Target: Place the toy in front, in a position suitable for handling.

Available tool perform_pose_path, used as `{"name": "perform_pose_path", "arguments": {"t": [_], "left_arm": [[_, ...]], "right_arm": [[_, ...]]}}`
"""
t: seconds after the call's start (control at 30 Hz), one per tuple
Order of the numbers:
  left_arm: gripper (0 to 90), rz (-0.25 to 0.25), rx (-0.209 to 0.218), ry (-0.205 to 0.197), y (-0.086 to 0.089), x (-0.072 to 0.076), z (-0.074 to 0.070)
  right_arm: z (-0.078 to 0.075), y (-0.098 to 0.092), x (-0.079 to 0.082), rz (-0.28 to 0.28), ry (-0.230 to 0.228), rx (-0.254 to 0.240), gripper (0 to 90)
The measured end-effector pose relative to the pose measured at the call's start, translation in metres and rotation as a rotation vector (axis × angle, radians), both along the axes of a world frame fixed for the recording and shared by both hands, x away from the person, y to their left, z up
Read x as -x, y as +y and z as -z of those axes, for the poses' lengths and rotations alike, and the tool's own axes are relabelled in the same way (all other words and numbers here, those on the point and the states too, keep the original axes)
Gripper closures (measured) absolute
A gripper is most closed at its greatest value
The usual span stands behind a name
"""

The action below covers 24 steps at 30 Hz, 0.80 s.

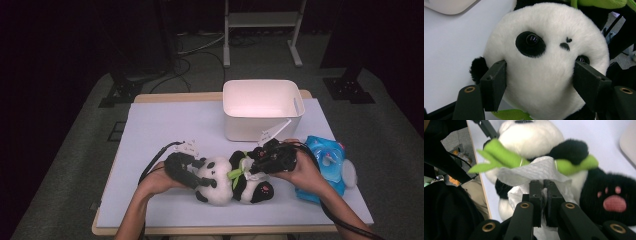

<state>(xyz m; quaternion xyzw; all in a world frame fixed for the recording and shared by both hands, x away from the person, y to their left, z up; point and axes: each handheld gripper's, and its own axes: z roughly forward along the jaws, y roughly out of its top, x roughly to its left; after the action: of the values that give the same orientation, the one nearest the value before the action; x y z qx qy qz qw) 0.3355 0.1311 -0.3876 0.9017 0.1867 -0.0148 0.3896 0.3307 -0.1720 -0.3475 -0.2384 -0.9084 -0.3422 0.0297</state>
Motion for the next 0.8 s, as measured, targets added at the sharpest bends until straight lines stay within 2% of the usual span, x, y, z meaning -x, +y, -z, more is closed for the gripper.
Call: {"name": "perform_pose_path", "arguments": {"t": [0.3,0.5,0.8], "left_arm": [[29.2,0.002,0.001,0.002,0.001,-0.001,0.000],[28.9,-0.002,0.004,0.003,0.002,-0.001,0.000],[27.8,-0.008,0.009,0.002,0.002,-0.003,0.001]], "right_arm": [[0.012,-0.024,0.011,0.013,0.027,-0.013,85.0],[0.017,-0.033,0.012,0.029,0.041,-0.022,85.1],[0.024,-0.046,0.009,0.067,0.060,-0.007,85.0]]}}
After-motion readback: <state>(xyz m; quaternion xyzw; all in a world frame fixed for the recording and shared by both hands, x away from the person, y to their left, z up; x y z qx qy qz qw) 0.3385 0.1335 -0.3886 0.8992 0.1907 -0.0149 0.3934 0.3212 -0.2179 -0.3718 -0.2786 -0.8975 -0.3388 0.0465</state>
